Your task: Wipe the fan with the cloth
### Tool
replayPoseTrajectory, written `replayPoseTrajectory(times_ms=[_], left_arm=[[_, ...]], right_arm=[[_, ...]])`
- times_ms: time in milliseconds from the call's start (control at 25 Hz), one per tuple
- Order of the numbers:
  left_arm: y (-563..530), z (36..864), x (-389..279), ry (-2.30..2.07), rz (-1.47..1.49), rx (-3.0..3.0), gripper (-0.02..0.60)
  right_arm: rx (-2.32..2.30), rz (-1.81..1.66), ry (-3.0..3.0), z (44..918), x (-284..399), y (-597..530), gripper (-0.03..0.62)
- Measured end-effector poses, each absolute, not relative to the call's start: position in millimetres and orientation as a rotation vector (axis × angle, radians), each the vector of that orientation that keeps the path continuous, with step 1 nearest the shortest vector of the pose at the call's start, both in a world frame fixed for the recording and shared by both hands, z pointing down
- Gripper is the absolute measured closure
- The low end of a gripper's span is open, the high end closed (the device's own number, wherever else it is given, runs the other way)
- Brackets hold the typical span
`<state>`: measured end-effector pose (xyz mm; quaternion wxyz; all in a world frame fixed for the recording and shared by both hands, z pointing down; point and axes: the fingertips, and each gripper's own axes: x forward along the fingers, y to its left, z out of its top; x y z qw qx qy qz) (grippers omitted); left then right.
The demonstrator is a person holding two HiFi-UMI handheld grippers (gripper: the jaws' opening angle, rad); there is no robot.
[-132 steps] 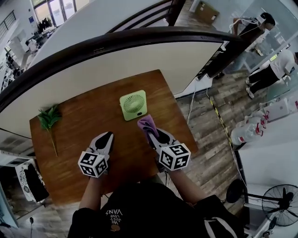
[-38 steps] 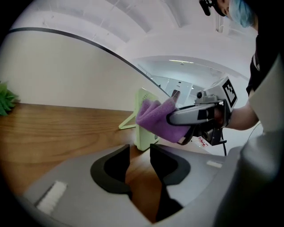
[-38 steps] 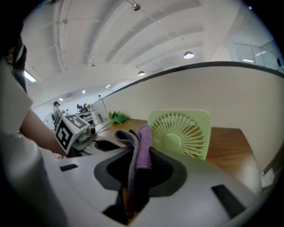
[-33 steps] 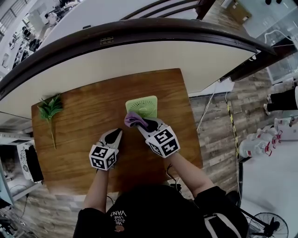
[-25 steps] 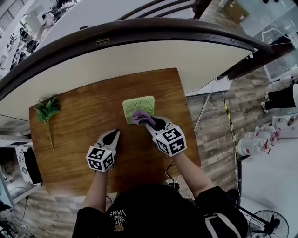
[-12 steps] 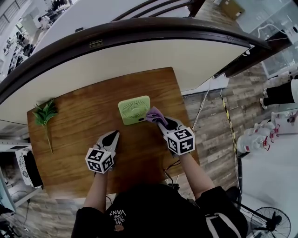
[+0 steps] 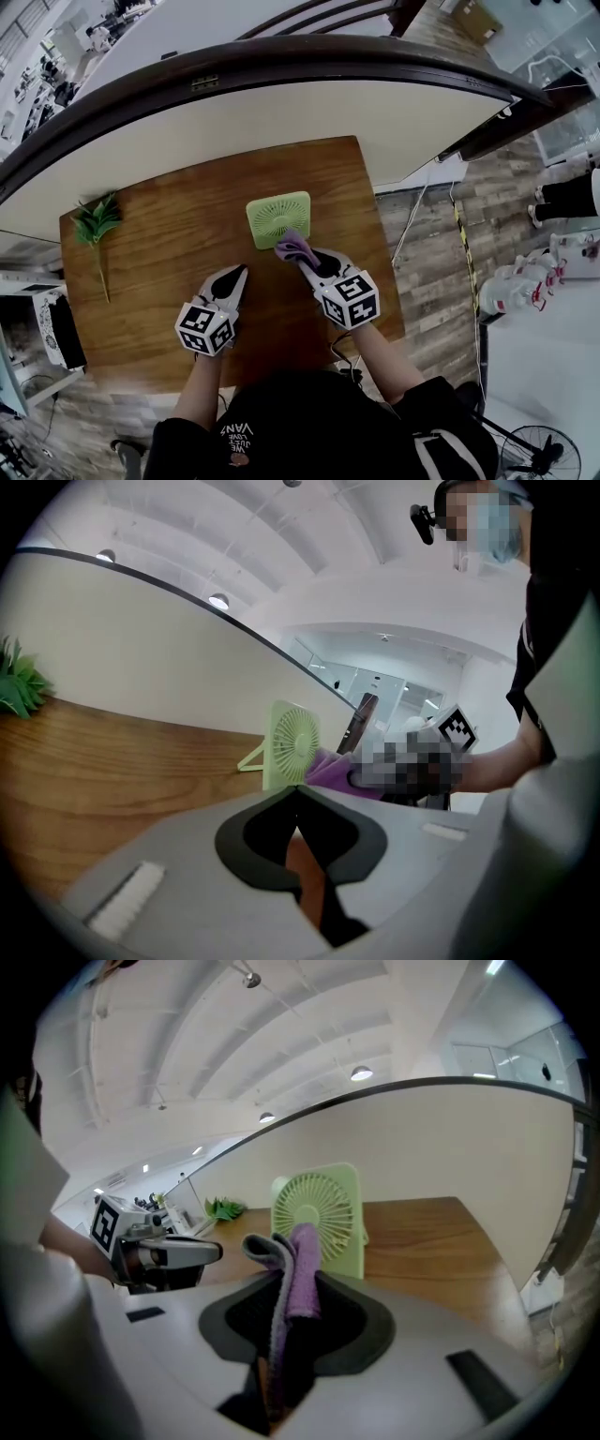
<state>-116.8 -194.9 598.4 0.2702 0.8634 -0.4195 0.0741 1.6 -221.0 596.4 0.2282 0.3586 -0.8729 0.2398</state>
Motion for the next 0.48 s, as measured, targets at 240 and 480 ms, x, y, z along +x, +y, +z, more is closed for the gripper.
replayPoseTrajectory(times_ms=[240,480], left_arm=[[-182,598,-126,-1.148,0.202,2.307,0.569],[-173,600,-135,-1.159,0.211,2.292,0.569]], right_arm=[[0.809,0.602,-2.435,609,-52,-215,0.494],[0.769,0.539,-2.376,627,-62,-219,0.493]])
